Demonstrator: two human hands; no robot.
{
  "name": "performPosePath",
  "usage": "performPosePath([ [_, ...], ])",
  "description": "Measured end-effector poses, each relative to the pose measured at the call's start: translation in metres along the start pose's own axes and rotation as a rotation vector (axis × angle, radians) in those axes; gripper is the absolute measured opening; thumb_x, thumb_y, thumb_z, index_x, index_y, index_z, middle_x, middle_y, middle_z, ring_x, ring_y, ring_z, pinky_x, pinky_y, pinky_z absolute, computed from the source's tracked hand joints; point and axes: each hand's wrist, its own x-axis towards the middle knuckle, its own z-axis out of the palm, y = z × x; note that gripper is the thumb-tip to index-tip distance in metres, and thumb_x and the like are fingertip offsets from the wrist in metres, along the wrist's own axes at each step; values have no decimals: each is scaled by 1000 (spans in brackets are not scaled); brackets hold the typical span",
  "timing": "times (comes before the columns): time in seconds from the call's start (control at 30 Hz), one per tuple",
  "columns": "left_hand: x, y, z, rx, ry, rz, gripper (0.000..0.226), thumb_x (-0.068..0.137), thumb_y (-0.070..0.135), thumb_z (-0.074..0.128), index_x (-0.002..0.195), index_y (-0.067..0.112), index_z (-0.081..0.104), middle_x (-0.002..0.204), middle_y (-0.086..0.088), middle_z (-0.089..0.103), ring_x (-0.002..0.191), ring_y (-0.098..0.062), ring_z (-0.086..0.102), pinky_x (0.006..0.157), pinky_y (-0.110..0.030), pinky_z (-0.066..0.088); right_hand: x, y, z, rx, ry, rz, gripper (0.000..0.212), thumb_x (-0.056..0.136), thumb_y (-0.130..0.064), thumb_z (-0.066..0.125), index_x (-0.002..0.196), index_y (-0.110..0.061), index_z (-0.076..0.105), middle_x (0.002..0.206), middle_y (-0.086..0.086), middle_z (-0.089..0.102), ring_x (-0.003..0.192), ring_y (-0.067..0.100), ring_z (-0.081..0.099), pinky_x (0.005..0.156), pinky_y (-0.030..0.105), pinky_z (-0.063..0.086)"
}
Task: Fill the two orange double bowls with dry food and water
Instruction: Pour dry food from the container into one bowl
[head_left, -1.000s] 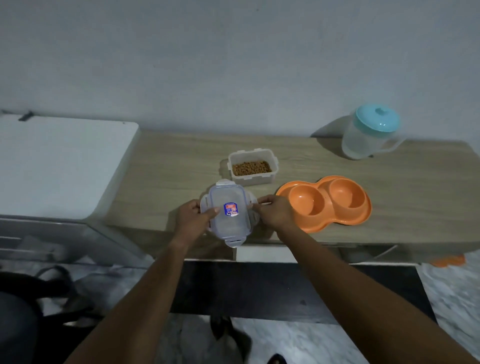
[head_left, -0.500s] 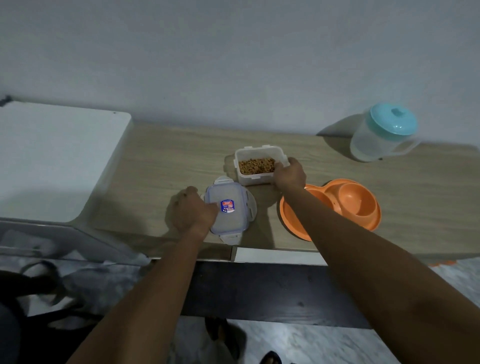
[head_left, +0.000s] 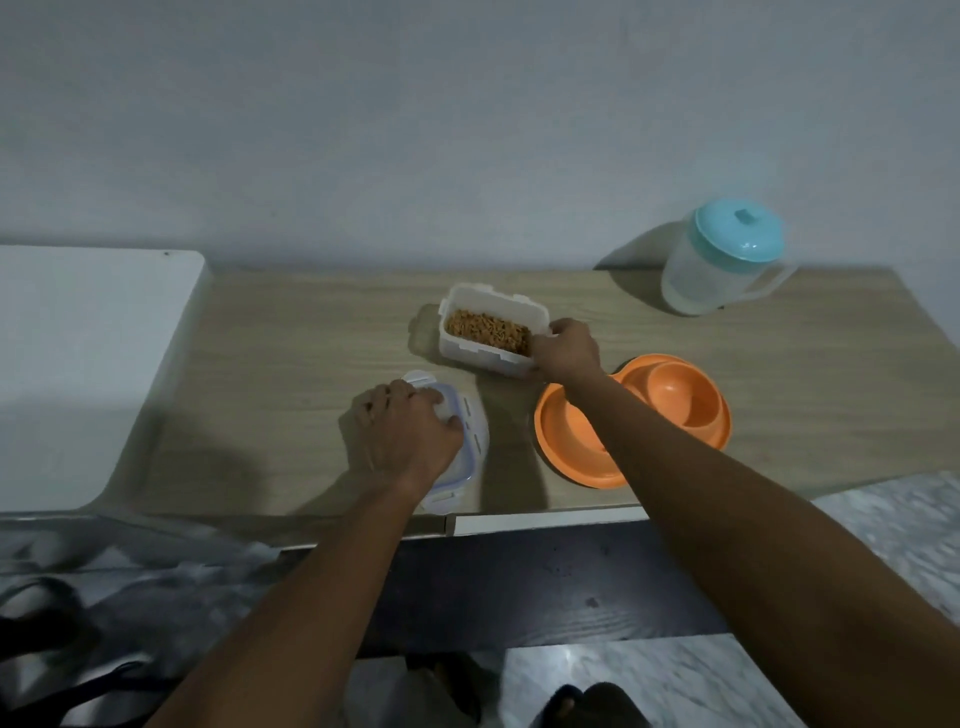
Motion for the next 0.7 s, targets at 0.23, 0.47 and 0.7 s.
performPosePath([
  [0.23,-36,69,20,-371,-110,-7,31,82,45,61,97,21,75,93,1,77,90,-21,70,77,-31,56,-22,23,-67,585,-49,116,28,93,-3,56,113,-10,38,110,10,47,82,26,68,64,39,64],
  [0.47,-37,108,71,-448,-233,-294,23,60,30,57,76,16,64,70,-5,72,56,-23,71,57,-42,62,-45,78,-134,718,-119,176,30,88,6,53,109,-12,40,120,19,49,76,30,73,62,41,63],
  [0.7,0,125,74,-583,-152,-364,14,61,14,54,72,19,60,75,-11,76,71,-29,75,73,-40,62,-43,106,-173,791,-178,167,68,83,10,65,141,-16,42,126,18,56,82,33,75,64,40,63],
])
